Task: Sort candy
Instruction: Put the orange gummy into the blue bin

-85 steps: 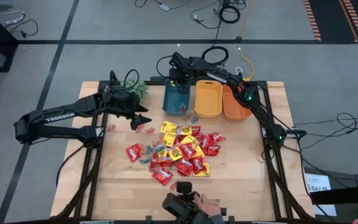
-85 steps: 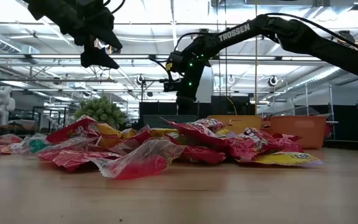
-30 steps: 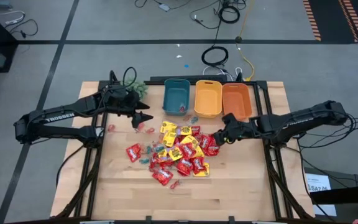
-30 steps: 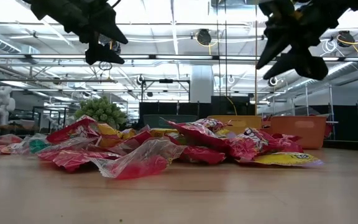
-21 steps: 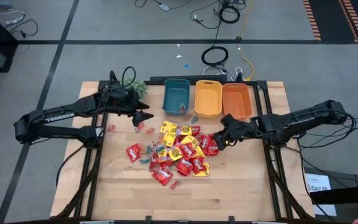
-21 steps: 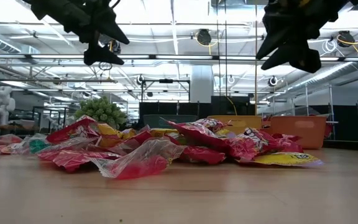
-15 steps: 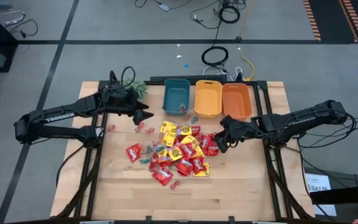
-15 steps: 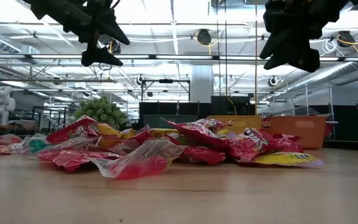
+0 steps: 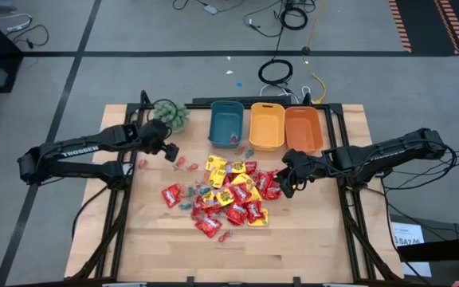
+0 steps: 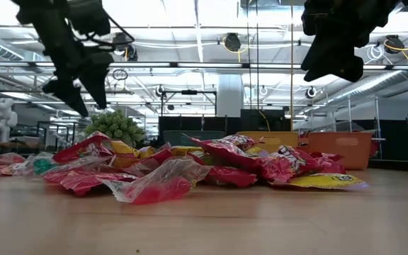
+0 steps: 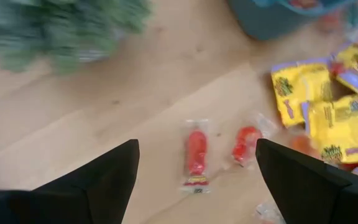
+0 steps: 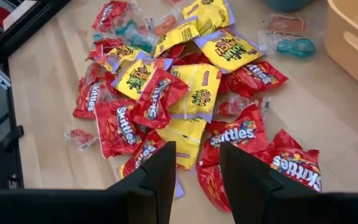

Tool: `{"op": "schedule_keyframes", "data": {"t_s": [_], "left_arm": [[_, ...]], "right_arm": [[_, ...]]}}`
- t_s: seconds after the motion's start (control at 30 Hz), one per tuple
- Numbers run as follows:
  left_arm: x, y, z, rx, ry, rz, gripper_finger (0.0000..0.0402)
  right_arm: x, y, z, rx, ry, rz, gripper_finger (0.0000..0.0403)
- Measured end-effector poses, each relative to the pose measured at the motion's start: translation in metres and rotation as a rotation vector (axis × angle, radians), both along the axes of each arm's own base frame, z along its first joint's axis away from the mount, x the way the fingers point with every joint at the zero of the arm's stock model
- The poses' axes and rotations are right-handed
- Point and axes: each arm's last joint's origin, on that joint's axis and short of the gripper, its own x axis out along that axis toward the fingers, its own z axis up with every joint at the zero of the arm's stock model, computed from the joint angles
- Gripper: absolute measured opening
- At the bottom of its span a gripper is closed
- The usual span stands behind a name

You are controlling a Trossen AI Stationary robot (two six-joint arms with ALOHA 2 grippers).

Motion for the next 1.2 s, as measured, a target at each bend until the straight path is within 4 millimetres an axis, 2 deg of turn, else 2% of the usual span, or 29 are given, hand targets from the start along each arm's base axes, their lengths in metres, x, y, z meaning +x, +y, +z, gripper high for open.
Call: {"op": "schedule_keyframes", "data": {"t_s": [0.13,0.37,0.6,0.73,0.87,0.97,1.2], "left_arm": [[0.005,-0.001,-0.031,-0.017,0.016,-0.022,0.0331],[0.016,0.003,-0.068,-0.021,0.079,-0.023,0.0329],[0.025,0.006,-0.095,-0.067,0.213,-0.071,0.0281],[0.028,0.005,-0.099,-0.073,0.23,-0.081,0.0236],[0.031,0.002,-0.094,-0.072,0.209,-0.106,0.0181],[0.034,0.0,-0.088,-0.07,0.18,-0.122,0.0142],[0.039,-0.004,-0.071,-0.037,0.108,-0.15,0.0048]], "right_arm": [[0.0,0.0,0.0,0.006,-0.003,-0.005,0.0114],[0.0,0.0,0.0,0.023,0.002,-0.017,0.0114],[-0.002,0.0,-0.002,0.029,0.023,-0.027,0.0114],[-0.005,0.0,-0.005,0.06,0.072,-0.029,0.0114],[-0.017,-0.002,-0.013,0.109,0.21,-0.14,0.0114],[-0.025,-0.005,-0.02,0.079,0.304,-0.236,0.0114],[-0.021,-0.007,-0.028,0.04,0.335,-0.339,0.0114]]}}
